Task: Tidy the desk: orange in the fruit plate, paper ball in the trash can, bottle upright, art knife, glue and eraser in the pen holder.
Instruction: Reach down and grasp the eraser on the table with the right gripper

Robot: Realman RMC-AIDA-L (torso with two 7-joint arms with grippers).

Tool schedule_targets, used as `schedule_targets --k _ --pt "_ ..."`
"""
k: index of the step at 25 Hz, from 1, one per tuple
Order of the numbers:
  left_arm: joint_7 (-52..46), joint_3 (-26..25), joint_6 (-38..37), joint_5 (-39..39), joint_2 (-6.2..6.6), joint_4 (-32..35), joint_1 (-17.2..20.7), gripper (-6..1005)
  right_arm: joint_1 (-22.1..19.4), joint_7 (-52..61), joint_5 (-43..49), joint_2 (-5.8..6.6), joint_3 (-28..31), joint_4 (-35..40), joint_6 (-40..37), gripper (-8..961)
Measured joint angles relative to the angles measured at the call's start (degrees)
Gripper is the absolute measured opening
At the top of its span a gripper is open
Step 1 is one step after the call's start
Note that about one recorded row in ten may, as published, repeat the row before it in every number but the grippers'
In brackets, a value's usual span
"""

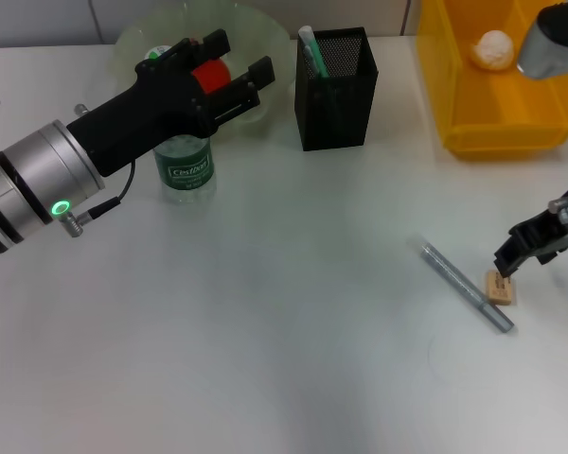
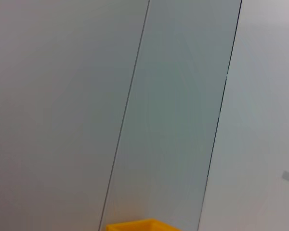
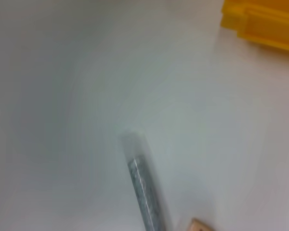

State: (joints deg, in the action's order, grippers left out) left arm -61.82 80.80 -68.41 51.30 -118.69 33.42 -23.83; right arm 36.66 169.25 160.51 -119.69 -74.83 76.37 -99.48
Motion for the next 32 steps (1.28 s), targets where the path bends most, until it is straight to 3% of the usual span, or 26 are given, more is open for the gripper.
schedule_targets --k 16,32 --pt "0.03 -0.30 0.31 0.09 0.23 -0.12 -0.62 770 4.44 0.15 0.17 -0.10 -0.42 -11.79 5.61 505" --pt "0.12 -0.30 0.39 0.11 0.22 -0.73 -1.13 770 4.83 0.20 2.30 -0.10 -1.10 -13.38 6.29 506"
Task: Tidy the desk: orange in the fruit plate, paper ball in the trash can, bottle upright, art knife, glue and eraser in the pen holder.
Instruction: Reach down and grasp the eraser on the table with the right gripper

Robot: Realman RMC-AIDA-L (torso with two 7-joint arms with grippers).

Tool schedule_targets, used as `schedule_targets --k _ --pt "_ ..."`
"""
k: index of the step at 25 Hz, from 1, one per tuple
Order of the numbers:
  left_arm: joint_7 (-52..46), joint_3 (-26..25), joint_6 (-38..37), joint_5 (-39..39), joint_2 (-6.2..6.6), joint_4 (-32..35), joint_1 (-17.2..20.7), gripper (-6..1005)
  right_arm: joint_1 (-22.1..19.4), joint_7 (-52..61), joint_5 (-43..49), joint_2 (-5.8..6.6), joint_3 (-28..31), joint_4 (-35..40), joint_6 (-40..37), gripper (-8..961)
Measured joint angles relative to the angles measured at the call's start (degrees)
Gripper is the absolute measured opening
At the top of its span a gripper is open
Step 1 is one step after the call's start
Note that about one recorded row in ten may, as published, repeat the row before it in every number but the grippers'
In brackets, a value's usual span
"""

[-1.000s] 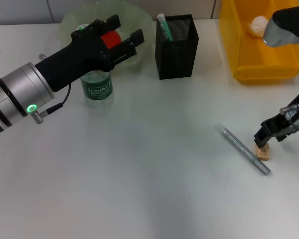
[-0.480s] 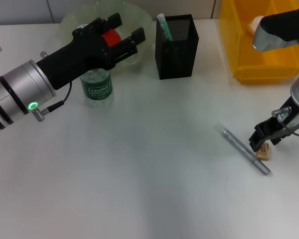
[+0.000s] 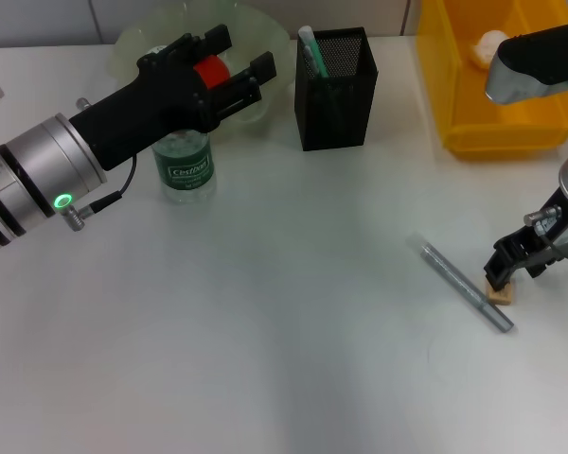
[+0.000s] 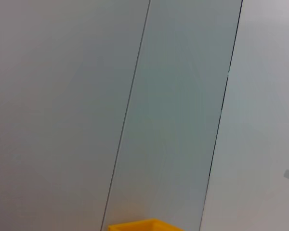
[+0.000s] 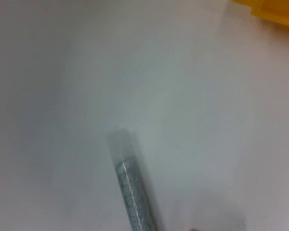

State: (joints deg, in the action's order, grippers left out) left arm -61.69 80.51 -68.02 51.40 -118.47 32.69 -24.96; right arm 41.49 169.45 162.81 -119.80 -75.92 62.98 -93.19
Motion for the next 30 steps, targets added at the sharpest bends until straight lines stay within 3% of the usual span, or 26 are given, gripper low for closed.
schedule_targets --k 19,30 --pt "0.00 0.00 -0.37 -0.06 0.00 0.00 0.25 770 -0.19 -0.01 -0.98 0.01 0.31 0.60 2.12 505" --pt "-0.01 0.00 -0.46 0.11 0.00 0.00 0.41 770 2.05 -0.12 -2.07 0.10 -0.11 -4.74 4.69 505"
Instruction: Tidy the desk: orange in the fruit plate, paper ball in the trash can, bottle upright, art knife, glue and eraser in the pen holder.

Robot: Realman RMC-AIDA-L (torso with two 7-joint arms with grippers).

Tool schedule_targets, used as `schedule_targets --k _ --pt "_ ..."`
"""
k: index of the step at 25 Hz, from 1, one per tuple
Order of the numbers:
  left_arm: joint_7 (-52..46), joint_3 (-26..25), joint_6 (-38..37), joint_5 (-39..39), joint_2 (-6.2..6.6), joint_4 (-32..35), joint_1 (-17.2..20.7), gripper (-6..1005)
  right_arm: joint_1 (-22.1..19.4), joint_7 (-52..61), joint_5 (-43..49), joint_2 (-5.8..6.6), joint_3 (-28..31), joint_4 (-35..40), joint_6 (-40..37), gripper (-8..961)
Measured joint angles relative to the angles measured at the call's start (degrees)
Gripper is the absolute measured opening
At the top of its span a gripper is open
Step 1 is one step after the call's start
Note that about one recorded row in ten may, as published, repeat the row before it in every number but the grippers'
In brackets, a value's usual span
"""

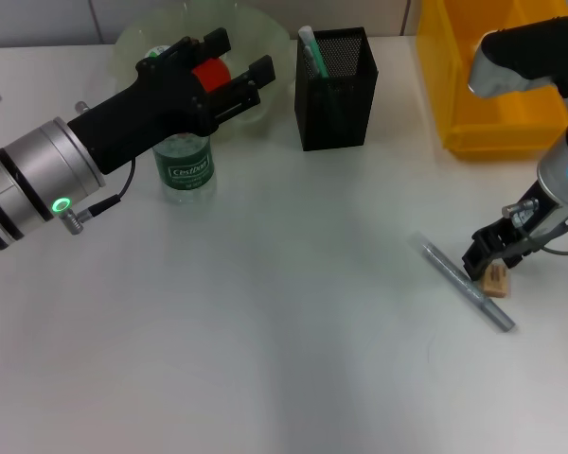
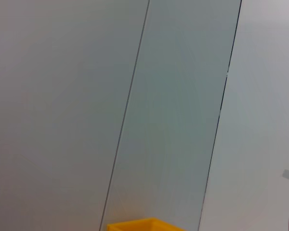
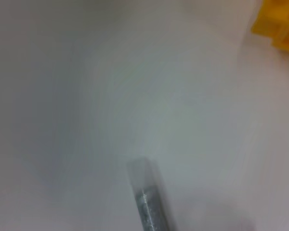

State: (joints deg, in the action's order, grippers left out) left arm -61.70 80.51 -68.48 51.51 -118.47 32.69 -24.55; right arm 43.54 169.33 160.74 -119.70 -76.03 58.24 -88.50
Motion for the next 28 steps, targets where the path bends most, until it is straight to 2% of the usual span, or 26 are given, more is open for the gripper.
schedule_targets --k 19,28 --pt "-0.07 0.00 0.02 0.00 0.00 0.00 0.14 771 0.20 -0.03 0.21 0.01 -0.44 -1.18 -0.76 498" --pt "-0.22 0.00 -0.16 0.02 0.00 0.00 -0.11 771 -0.96 -0.03 0.08 0.16 0.08 2.06 -1.45 310"
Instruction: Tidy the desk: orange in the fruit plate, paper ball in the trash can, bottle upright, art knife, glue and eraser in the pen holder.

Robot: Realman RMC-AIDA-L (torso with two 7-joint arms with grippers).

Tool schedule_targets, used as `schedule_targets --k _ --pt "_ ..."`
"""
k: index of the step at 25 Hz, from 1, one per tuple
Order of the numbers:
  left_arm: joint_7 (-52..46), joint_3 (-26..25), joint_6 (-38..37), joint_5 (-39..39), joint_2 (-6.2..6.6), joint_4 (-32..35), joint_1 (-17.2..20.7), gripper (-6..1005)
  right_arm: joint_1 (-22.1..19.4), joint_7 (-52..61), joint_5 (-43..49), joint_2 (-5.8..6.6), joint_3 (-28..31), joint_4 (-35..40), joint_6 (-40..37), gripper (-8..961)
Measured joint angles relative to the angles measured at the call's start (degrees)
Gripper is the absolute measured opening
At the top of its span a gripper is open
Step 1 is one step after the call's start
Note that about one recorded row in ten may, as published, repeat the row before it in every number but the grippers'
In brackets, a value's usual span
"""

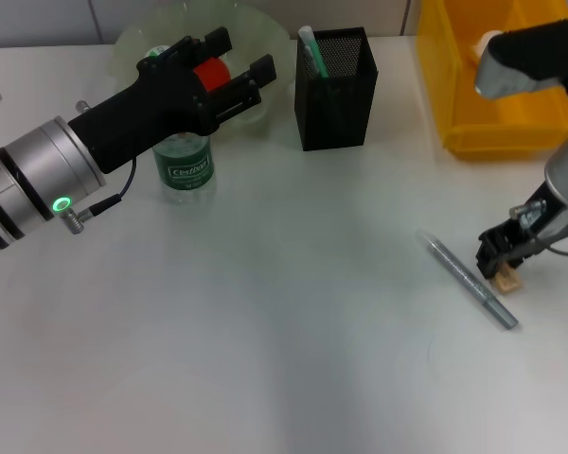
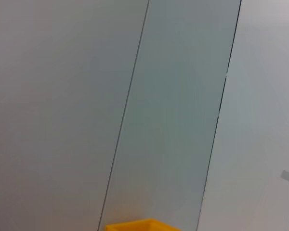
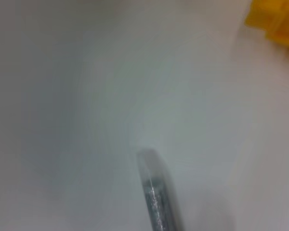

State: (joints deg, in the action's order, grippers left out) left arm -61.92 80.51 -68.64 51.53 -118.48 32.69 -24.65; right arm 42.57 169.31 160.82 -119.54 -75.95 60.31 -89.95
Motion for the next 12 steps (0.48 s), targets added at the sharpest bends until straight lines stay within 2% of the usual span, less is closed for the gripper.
schedule_targets --k 5,6,7,10,11,12 --pt "0.05 0.00 -0.44 -0.19 0.00 0.00 0.20 771 -2.44 -0.01 -0.09 0.14 1.12 7.83 -0.29 273" --pt "0.09 0.00 -0.56 -0.26 0.00 0.00 0.29 771 -3.67 -0.39 -0.94 0.15 2.94 12.24 0.59 273" --pt "0.09 0.00 -0.56 -0.26 0.00 0.00 0.29 771 -3.67 -0.39 -0.94 0.15 2.94 12.24 0.59 274" --pt "0.14 -0.01 -0.71 -0.30 0.00 0.00 0.40 771 -5.07 -2.51 -5.76 0.23 4.47 17.44 5.22 275" --pt "0.18 0.00 -0.90 -0.25 0.00 0.00 0.43 771 -5.21 -4.77 -8.66 0.30 4.58 18.55 9.23 275" --pt "0.18 0.00 -0.90 -0.25 0.00 0.00 0.43 771 -5.21 -4.77 -8.66 0.30 4.58 18.55 9.23 275"
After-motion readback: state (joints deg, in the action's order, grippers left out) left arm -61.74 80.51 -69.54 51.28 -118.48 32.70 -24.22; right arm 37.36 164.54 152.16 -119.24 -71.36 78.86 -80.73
